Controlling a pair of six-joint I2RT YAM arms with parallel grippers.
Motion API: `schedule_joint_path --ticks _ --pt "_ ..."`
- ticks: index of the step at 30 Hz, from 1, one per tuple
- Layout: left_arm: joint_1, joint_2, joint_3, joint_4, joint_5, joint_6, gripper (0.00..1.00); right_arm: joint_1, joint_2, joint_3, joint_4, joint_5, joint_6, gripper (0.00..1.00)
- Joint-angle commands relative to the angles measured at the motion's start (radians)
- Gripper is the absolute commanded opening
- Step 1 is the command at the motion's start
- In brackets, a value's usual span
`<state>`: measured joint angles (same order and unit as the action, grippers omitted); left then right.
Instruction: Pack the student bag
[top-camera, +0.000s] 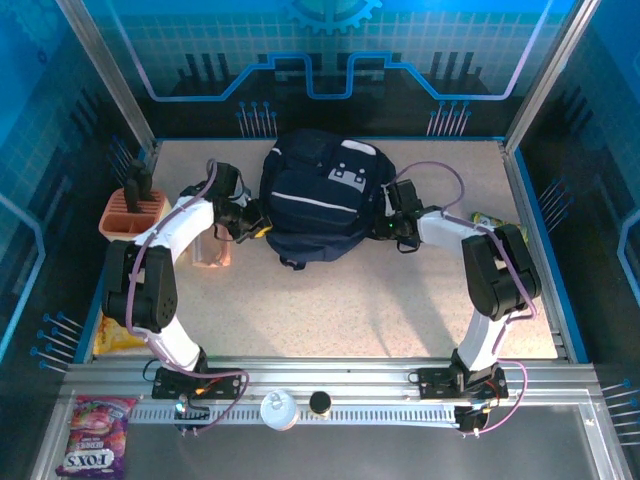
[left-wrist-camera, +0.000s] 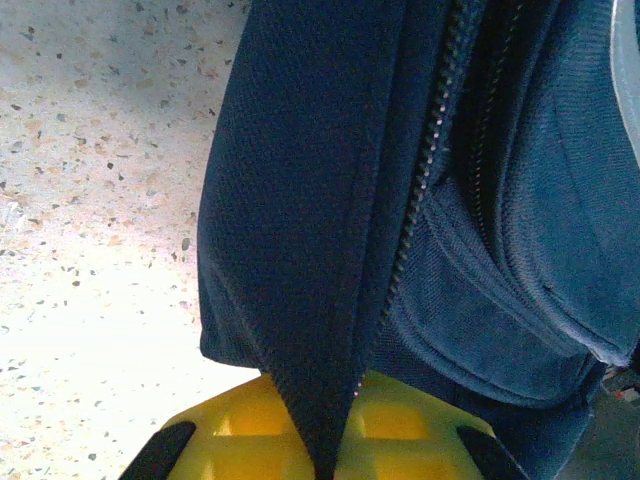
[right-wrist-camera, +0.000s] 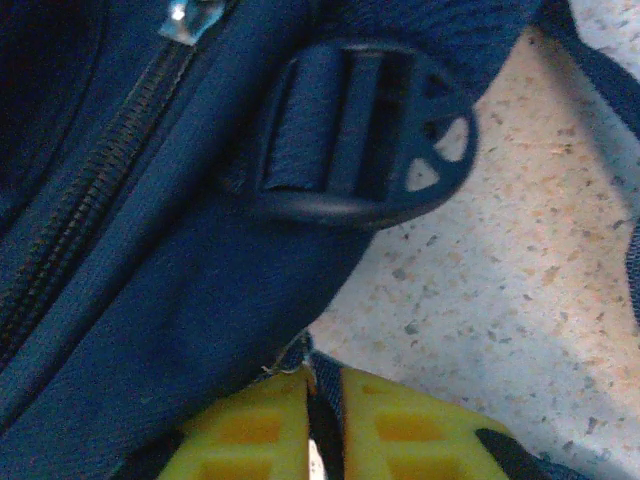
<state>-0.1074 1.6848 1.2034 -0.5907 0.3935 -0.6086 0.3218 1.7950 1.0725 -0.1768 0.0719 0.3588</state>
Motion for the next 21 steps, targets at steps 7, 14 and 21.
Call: schedule_joint_path --ticks 7,14,21 --pt "0.0 -0.044 -0.04 0.007 0.059 0.011 0.0 -0.028 -0.237 -0.098 -0.009 -0.126 0.098 0.42" --pt "-0.118 -0.077 -0.113 -0.005 -0.013 -0.027 0.04 0.022 -0.361 -0.135 -0.029 -0.243 0.211 0.54" --pt "-0.245 -0.146 -0.125 -0.066 -0.168 -0.01 0.45 0.02 -0.41 -0.154 -0.009 -0.21 0.294 0.68"
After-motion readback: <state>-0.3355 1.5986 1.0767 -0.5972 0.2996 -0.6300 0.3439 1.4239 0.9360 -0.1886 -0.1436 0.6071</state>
